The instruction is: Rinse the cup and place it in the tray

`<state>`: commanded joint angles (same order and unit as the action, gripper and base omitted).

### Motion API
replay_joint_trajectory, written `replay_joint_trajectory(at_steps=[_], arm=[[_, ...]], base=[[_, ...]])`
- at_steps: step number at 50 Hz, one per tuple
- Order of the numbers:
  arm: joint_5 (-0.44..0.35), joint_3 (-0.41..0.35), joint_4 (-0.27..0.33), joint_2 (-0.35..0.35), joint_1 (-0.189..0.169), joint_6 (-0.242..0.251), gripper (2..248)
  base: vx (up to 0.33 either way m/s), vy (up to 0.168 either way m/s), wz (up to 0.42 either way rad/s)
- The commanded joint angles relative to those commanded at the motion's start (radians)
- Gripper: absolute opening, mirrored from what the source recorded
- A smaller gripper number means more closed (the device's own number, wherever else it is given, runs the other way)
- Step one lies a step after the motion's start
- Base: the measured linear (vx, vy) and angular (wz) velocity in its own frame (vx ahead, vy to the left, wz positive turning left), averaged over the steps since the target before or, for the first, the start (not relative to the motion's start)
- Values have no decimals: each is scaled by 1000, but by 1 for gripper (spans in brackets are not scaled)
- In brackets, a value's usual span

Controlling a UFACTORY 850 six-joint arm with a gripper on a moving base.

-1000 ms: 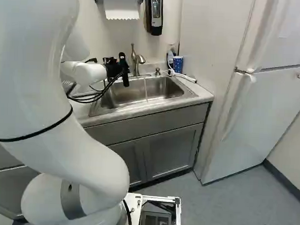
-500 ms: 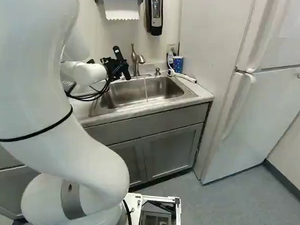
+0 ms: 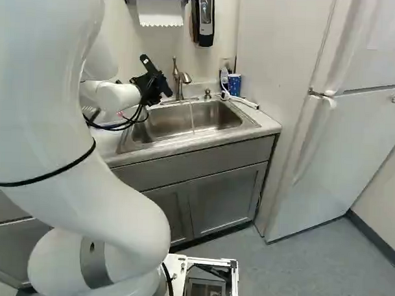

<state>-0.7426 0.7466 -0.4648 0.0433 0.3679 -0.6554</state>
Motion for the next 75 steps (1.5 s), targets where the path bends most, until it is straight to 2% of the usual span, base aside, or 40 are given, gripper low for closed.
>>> replay_joint_trajectory(at_steps=[75], arm=[[0,0,0,0,0,788,124]], base=[[0,0,0]])
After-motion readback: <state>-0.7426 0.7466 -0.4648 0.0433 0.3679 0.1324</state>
